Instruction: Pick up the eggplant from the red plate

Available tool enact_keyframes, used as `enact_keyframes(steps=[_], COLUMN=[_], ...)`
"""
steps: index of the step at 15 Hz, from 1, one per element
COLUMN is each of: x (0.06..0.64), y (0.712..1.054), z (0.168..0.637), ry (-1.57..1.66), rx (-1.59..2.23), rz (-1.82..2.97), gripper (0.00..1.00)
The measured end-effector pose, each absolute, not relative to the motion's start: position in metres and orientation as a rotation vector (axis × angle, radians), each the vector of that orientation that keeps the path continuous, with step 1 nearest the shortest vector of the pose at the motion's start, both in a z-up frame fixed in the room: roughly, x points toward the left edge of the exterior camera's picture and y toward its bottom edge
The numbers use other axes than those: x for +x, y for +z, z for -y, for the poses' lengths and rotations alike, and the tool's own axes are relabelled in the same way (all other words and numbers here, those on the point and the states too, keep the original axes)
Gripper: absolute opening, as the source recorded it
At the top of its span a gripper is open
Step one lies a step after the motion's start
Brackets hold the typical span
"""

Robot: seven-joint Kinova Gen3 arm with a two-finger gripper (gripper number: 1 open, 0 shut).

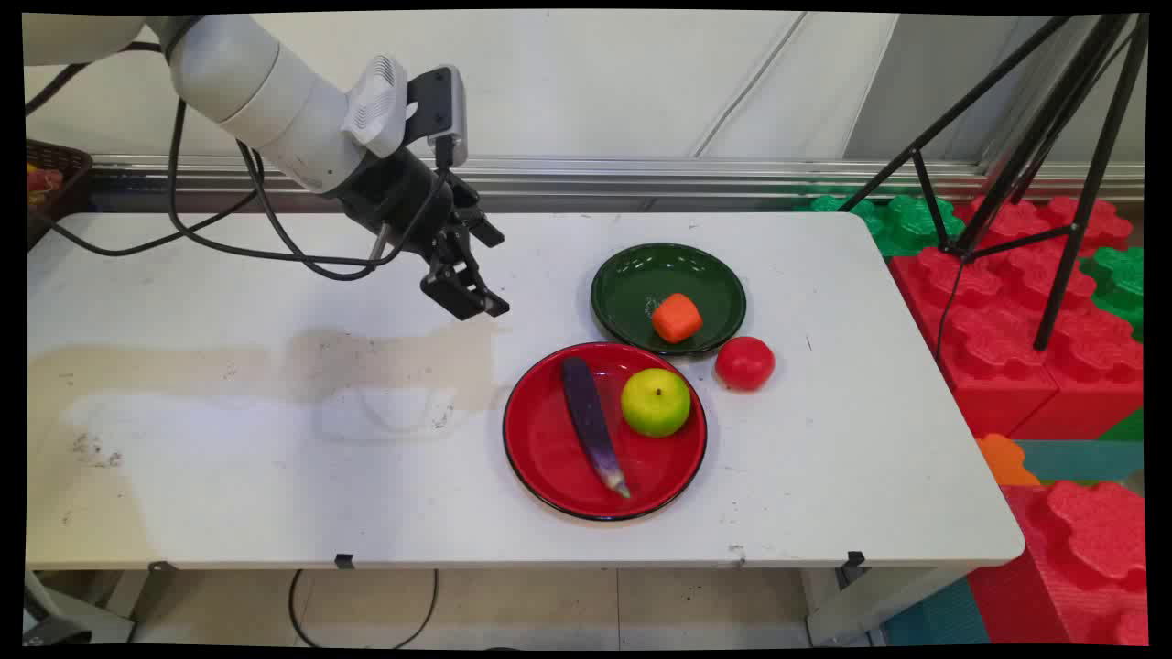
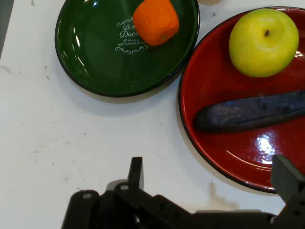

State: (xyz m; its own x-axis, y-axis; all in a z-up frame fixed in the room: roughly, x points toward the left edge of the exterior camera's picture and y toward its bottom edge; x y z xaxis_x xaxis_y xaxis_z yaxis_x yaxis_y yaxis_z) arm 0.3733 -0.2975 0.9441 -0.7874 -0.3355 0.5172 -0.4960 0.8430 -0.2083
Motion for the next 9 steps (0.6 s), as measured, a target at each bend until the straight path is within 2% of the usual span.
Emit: enact_keyframes(steps=[9], x=[0.3690], y=[0.9436], z=[0.2988], ry=[0.503], rx=[0.617], rz=[2.557], gripper=[1.00])
